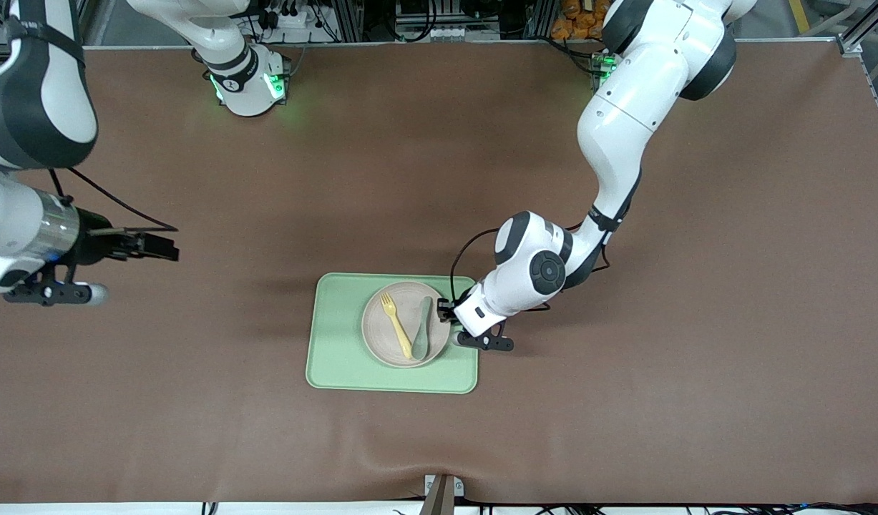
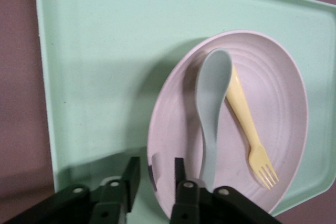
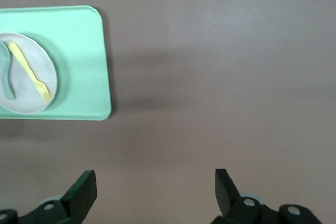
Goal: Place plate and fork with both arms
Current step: 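Release the plate and withdraw the left gripper while the right gripper approaches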
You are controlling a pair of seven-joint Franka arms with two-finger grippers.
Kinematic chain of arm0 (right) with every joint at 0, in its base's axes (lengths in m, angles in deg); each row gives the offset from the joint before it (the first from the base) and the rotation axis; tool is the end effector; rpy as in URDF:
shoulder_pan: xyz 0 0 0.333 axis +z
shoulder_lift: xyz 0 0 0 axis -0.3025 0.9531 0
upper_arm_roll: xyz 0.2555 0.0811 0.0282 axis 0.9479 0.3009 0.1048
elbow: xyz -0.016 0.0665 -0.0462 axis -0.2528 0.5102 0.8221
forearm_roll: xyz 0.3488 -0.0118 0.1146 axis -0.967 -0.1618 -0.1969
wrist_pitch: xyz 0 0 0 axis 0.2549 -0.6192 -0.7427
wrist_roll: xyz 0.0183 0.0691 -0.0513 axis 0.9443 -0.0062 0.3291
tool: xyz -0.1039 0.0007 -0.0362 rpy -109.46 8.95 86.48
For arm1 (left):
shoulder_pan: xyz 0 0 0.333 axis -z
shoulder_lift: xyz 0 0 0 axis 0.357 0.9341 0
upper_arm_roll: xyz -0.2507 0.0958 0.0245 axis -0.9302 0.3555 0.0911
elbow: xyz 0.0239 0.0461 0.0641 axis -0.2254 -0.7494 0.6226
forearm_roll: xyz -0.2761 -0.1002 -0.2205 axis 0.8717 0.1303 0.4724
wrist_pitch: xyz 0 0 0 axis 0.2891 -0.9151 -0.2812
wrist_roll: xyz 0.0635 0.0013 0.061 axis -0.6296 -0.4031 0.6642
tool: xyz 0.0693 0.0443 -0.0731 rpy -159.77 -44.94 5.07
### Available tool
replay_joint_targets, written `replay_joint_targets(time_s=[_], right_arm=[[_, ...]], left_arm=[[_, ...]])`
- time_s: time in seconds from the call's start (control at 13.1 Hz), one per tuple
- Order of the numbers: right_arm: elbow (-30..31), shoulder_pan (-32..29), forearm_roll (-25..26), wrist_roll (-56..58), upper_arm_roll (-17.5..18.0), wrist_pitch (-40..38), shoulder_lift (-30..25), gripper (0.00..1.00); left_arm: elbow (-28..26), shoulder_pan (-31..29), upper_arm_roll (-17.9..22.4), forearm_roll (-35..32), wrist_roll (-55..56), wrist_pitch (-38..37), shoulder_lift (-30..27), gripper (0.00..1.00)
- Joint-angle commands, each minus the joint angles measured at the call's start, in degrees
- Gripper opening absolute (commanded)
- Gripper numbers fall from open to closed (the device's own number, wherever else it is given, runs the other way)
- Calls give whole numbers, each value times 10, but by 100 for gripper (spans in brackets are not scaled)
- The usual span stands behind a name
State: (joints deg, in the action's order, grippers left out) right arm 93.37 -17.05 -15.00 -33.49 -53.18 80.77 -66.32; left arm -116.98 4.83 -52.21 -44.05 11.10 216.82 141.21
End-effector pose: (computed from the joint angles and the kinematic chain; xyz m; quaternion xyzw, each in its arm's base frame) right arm 0.5976 0.0432 0.4545 -0.9947 0.0233 0.0767 0.0646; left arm 0.5791 -0.4161 0.1749 0.9702 -0.0286 0.0185 0.2399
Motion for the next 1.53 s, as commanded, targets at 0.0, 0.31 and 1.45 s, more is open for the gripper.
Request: replay_joint_targets(time_s=[0.0, 0.31, 1.45], right_arm=[[-13, 10, -25, 3, -1, 36, 34, 100], [-58, 51, -23, -3, 6, 62, 84, 100], [-124, 272, 114, -90, 5, 279, 278, 70]], left_arm=[[16, 5, 2, 12, 16, 3, 3, 100], [16, -4, 3, 12, 57, -3, -36, 100], [7, -218, 10, -119, 69, -577, -365, 100]])
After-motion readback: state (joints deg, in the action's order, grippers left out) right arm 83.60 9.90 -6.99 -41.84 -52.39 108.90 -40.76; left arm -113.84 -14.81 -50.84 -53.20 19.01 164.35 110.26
